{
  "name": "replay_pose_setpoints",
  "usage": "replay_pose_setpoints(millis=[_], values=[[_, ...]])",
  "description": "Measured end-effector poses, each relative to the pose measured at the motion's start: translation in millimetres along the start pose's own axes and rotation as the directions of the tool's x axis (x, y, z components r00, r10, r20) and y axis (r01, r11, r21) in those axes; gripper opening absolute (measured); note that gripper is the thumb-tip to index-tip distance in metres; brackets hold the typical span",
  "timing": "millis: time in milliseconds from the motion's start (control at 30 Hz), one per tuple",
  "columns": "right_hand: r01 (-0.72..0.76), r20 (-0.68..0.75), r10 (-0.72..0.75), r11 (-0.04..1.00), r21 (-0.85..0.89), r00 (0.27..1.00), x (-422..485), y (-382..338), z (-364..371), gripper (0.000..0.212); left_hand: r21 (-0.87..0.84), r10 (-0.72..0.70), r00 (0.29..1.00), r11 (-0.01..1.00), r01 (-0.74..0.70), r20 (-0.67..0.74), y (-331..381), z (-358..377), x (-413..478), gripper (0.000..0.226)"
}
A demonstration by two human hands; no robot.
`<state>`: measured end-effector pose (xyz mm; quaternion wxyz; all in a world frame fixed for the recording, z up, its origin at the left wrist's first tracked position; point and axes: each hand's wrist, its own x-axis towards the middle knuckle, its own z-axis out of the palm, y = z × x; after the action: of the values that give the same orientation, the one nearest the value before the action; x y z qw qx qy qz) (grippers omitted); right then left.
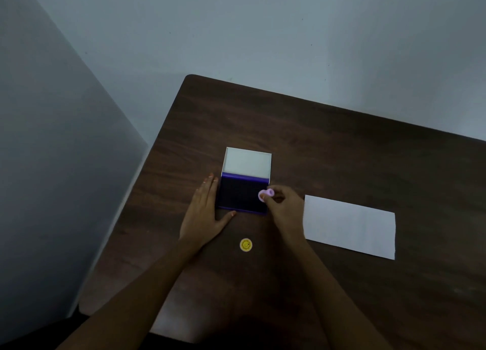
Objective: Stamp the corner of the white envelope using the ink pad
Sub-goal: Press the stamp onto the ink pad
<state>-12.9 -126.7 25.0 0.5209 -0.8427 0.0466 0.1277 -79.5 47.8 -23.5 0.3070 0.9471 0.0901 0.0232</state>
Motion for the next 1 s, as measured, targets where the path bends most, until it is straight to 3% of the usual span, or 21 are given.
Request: replay_pose_setpoints(millis=[100,200,700,800,867,933,1000], values=[[0.209,0.057,-0.203,0.964,-0.161,0.978,10,-7,15,0.008,0.035,0.018,1.000,0.999,-0.018,-0.007,-6,5,2,0.089],[0.302,0.119,-0.279,0.913,-0.274,0.953,13,-7,26,0.012,0.054,0.033,0.999,0.998,-0.032,-0.020,-7,6,3,0.086],[0.283,0.126,-0.256,0.909,-0.305,0.958,10,-8,34,0.016,0.081,0.083,0.996,0.993,-0.080,-0.031,-9,8,3,0.082],[0.186,0.086,-0.173,0.968,-0.170,0.981,11,-12,28,0.014,0.082,0.076,0.996,0.994,-0.072,-0.043,-7,7,2,0.082],[-0.020,0.019,0.019,0.999,0.046,1.000,9,-14,20,0.022,0.075,0.066,0.997,0.995,-0.063,-0.040,-7,7,1,0.084],[-0.216,-0.001,0.225,0.935,0.280,0.974,6,-16,7,0.030,0.059,0.060,0.998,0.997,-0.058,-0.031,-7,7,1,0.086],[-0.377,0.106,0.381,0.763,0.525,0.919,1,-18,-9,0.027,0.044,0.051,0.998,0.998,-0.050,-0.033,-7,7,1,0.086]])
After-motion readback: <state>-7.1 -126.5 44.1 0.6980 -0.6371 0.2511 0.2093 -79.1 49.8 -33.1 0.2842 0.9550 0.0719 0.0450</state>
